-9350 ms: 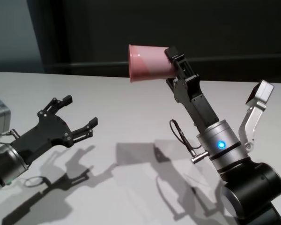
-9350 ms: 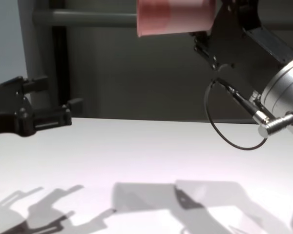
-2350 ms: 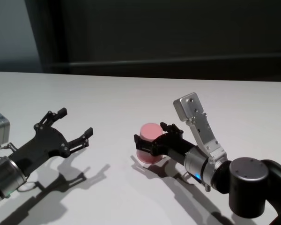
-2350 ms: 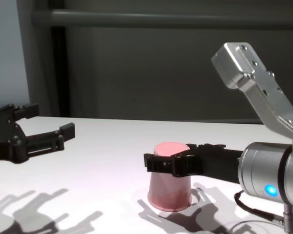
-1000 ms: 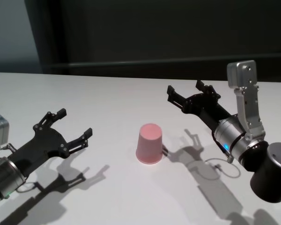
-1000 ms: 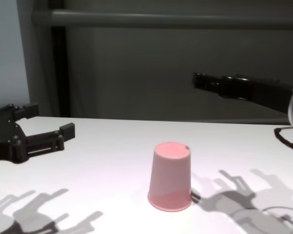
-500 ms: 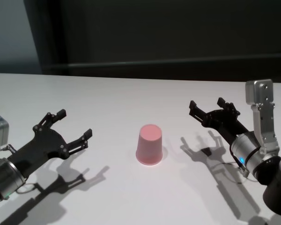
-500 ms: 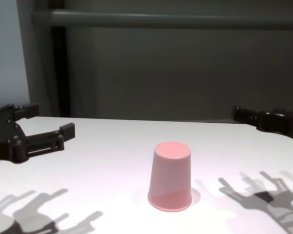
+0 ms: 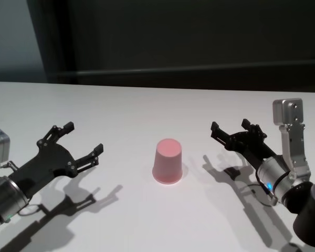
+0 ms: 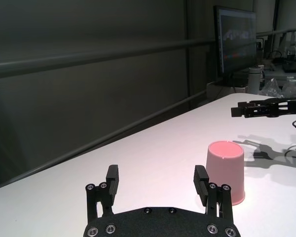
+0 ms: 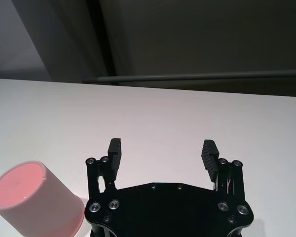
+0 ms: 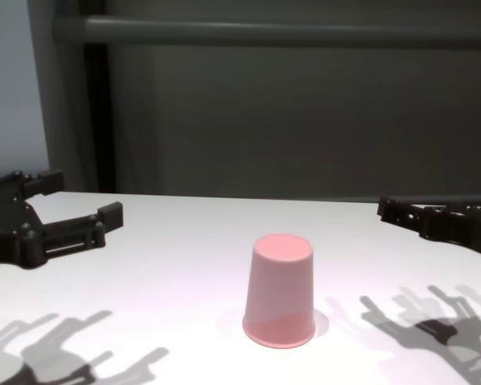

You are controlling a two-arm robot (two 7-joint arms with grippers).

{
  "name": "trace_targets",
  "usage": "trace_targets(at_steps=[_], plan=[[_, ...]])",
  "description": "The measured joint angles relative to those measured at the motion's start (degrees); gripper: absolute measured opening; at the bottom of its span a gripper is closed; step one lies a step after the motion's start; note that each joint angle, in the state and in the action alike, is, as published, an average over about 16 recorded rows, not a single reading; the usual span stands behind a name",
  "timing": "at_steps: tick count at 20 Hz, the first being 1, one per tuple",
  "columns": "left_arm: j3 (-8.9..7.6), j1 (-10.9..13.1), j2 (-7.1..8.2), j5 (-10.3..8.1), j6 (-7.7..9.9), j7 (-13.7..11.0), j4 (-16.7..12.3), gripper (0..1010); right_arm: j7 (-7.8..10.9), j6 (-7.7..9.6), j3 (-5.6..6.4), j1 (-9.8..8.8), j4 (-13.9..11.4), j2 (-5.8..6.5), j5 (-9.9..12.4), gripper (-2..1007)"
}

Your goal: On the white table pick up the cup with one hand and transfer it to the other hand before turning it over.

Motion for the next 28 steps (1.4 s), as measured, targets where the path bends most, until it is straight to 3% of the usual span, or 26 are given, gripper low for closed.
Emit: trace_targets(at_steps=[28], plan=[[0.00, 0.0, 0.00, 0.00, 0.00, 0.0, 0.0, 1001, -0.04, 0.11, -0.31, 0.24, -0.1, 0.06, -0.1, 1000]])
